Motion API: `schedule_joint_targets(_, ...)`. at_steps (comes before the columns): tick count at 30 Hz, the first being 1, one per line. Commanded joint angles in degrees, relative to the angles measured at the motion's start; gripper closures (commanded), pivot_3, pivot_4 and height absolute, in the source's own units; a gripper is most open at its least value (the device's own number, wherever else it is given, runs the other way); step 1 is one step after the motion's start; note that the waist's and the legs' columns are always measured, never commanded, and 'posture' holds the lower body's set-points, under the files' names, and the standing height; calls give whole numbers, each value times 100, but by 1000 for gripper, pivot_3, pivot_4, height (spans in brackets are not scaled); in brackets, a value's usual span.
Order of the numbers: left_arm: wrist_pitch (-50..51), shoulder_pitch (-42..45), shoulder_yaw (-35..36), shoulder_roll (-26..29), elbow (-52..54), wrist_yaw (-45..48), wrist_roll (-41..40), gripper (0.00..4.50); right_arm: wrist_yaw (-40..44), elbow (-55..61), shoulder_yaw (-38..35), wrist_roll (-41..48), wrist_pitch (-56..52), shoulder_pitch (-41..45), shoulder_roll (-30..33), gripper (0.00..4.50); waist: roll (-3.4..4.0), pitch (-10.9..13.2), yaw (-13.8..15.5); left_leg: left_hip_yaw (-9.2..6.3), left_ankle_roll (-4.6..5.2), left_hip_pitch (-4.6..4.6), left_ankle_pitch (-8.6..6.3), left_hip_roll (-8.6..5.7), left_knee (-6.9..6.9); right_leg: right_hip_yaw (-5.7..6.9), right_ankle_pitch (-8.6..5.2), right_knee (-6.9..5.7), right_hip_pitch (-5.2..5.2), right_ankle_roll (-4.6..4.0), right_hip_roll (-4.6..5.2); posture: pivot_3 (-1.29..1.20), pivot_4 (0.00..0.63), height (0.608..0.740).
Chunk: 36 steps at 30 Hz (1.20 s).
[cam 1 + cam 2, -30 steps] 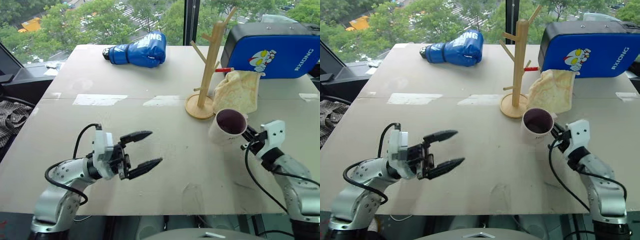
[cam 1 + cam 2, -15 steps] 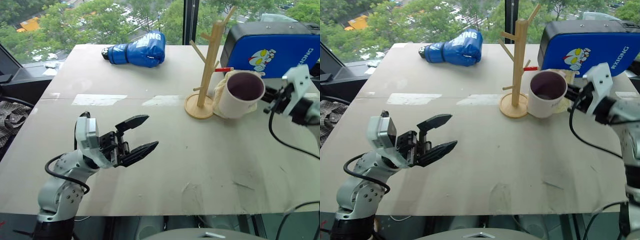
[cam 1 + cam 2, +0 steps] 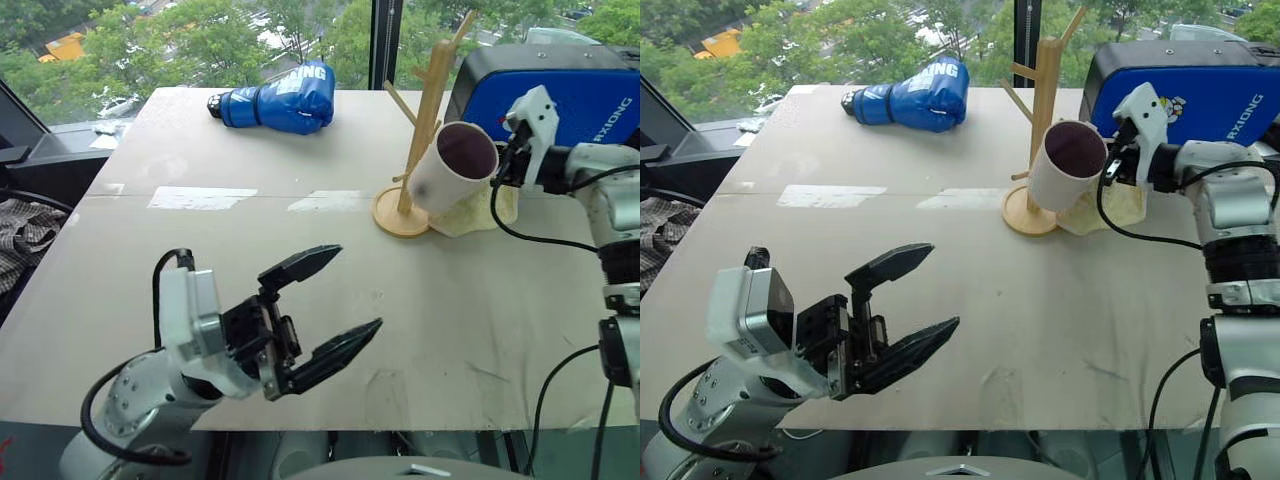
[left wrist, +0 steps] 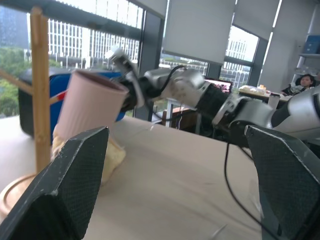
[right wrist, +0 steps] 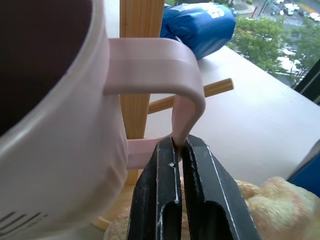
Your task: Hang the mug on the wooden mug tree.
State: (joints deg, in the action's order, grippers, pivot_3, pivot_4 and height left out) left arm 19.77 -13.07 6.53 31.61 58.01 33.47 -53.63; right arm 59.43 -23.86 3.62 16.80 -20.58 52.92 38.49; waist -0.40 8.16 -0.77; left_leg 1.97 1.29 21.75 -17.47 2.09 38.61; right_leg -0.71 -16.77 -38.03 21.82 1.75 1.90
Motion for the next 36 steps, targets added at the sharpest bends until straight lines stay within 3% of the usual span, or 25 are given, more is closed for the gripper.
schedule_joint_targets(1,-366,6,-139,194,199,-405,21,0,134,92,-127,12,67,191,-5,4453,0,0,-1,0,-1,0,0,0,0,0,0,0,0,0,-1,0,150,740)
schedule_joint_targets(6,-618,-175,-183,400,199,-769,71,0,381,348,-220,91,-111,126,196,4453,3,2,1,0,0,3,0,0,0,1,0,5,1,0,1,0,150,740)
schedule_joint_targets(15,-485,13,460,537,-414,-556,-265,0,549,267,-6,-65,-294,397,92,4453,10,7,-10,0,2,0,-1,0,-1,2,-1,2,1,-1,-1,0,150,740)
schedule_joint_targets(23,-568,573,1054,723,-2362,1029,-280,0,740,141,172,-296,-525,676,206,4453,15,14,7,2,-2,9,1,-2,-1,8,-1,6,12,-1,-8,0,150,740)
schedule_joint_targets(30,-534,709,1013,533,-2483,1328,-140,0,493,-239,611,-823,-897,941,37,4453,14,14,-28,13,-3,35,1,-1,-3,-4,0,-1,48,1,-2,0,150,740)
schedule_joint_targets(33,-503,642,994,468,-2367,1372,-97,0,322,-630,554,-926,-695,983,-97,3676,14,14,-21,15,-4,33,2,0,-6,-5,0,-3,50,0,-3,0,150,740)
schedule_joint_targets(36,-495,554,1023,439,-2291,1414,-80,0,285,-328,296,-800,-486,744,-30,2258,14,14,3,15,-3,36,2,-1,-6,-4,0,-1,50,0,0,0,150,740)
